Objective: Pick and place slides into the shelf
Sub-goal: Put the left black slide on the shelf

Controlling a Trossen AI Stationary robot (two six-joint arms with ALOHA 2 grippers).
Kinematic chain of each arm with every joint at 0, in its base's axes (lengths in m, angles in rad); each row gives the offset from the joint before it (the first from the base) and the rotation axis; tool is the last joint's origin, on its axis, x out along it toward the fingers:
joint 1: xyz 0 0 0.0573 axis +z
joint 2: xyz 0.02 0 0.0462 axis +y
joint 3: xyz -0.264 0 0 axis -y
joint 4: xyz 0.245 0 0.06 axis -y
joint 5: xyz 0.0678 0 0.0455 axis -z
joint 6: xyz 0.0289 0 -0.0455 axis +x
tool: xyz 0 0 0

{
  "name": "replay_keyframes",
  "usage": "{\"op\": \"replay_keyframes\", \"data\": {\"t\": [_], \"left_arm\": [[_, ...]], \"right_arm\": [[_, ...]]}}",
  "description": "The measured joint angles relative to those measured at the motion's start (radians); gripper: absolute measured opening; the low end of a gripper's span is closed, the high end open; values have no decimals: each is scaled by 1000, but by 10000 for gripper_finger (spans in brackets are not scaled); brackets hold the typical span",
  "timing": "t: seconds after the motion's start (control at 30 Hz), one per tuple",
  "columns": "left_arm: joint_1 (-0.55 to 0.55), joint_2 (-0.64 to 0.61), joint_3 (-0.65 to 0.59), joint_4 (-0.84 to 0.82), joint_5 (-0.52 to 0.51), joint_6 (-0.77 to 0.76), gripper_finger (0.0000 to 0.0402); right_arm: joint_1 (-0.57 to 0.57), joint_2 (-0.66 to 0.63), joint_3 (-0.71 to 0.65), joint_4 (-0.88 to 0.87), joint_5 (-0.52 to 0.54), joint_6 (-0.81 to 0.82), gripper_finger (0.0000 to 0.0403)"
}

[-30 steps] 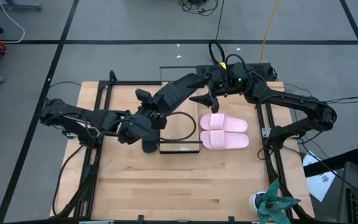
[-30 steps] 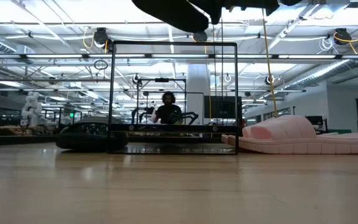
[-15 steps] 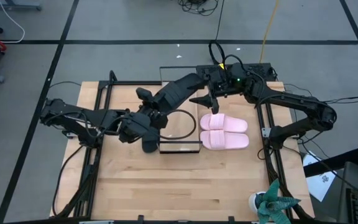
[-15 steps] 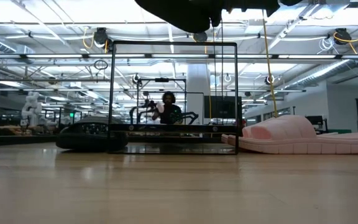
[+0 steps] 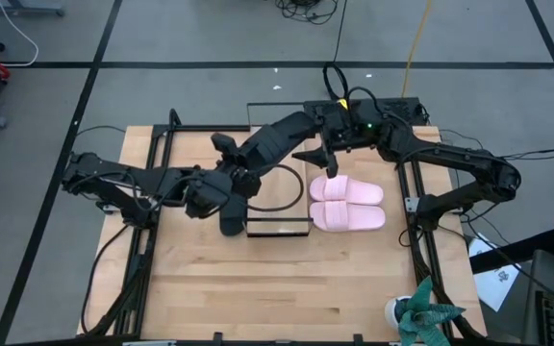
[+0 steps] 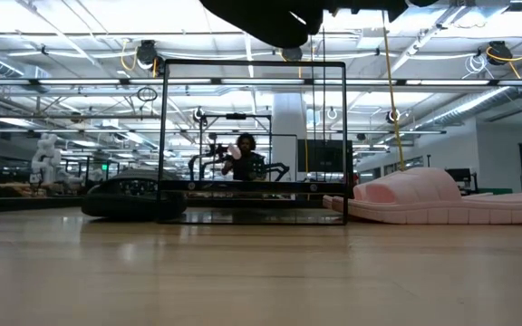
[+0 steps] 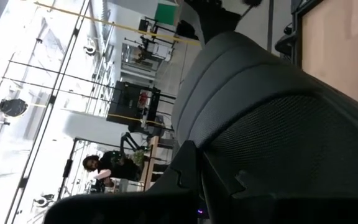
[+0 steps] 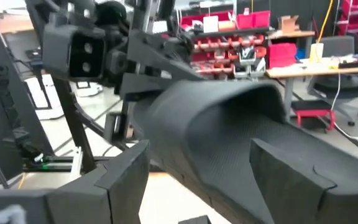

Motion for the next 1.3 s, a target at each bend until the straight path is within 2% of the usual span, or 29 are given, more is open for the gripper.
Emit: {"op": "replay_keyframes", "data": {"t": [0.7,1.0,1.1,1.3], "left_arm": [[6,23,1,17,23,-2,0],[15,26,1,25,39,7,0],[22,26,1,55,49,21,0],[37,26,1,56,64,23,0]], "right_arm": [[0,7,0,-15,57,-42,265],[5,22,0,-13,45,-21,265],[9,27,0,-9,-1,-22,265],[31,32,0,-10,-3,-21,238]]}}
